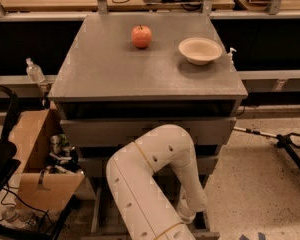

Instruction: Open bottom drawer

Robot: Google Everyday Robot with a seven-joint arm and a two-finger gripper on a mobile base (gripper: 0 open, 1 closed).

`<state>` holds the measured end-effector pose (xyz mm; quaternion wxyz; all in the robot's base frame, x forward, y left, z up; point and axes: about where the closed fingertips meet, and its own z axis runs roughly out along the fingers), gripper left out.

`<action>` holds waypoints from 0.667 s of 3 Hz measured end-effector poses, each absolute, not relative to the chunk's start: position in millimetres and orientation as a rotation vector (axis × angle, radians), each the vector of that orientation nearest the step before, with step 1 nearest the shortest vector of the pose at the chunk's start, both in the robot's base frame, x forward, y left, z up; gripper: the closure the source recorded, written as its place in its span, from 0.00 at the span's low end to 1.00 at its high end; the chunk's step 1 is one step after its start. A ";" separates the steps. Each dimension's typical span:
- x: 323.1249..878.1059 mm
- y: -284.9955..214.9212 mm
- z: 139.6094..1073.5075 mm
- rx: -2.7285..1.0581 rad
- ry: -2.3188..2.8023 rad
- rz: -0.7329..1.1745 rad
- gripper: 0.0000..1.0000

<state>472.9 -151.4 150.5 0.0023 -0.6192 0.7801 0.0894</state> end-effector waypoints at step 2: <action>476.1 -152.4 154.1 -1.944 2.445 0.265 0.96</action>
Offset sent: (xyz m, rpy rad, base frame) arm 0.0147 -0.0051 0.0166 -0.0242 -0.0354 0.0046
